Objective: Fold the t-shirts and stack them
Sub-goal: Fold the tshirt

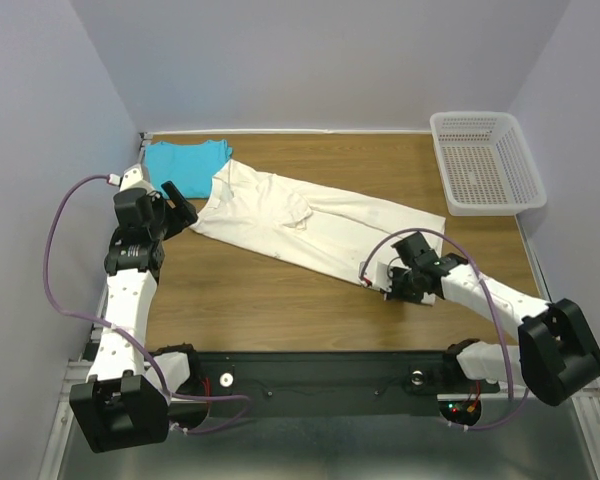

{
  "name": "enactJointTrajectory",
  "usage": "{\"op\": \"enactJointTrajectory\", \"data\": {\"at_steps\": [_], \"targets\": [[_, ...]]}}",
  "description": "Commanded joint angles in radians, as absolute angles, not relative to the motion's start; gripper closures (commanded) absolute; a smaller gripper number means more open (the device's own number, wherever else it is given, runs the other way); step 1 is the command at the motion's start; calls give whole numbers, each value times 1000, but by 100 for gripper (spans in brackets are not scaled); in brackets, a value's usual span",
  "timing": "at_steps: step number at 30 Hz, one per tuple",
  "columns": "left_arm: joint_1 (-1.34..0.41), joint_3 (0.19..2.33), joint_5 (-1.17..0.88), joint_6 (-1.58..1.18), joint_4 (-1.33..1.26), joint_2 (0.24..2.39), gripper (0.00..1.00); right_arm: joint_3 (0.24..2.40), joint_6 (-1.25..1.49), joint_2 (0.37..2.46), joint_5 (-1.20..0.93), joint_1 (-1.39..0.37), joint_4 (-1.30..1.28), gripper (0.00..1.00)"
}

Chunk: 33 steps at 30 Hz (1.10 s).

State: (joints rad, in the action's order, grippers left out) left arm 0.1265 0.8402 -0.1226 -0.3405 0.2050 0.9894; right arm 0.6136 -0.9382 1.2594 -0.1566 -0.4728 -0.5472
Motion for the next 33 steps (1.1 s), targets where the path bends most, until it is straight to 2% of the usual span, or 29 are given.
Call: {"op": "enactJointTrajectory", "data": {"at_steps": [1,10,11,12,13,15,18,20,25,27,28,33], "targets": [[130,813,-150,-359,153,963,19,594,-1117,1171,-133,-479,-774,99],[130,779,-215,-403,121,983,19,635,-1269,1132,-173,-477,-957,99],[129,776,-221,-405,123,985,19,652,-1278,1138,-175,-477,-962,91],[130,770,-219,-405,124,985,19,663,-1272,1140,-164,-477,-960,59],[129,767,-218,-405,126,985,19,682,-1247,1140,-161,-477,-957,47],[130,758,-207,-405,132,974,19,773,-1211,1137,-189,-477,-939,31],[130,753,-193,-403,140,962,19,912,-1077,1192,-245,-476,-873,21],[129,753,-190,-406,144,953,19,989,-936,1254,-268,-477,-784,21],[132,723,-207,-437,134,914,19,1295,-562,1596,-351,-468,-562,22],[130,707,-227,-451,124,907,19,1406,-366,1696,-397,-460,-531,22],[132,692,-232,-463,114,905,19,1513,-216,1809,-385,-459,-493,23],[133,657,-255,-479,89,902,19,1842,52,2090,-393,-445,-482,25]]}}
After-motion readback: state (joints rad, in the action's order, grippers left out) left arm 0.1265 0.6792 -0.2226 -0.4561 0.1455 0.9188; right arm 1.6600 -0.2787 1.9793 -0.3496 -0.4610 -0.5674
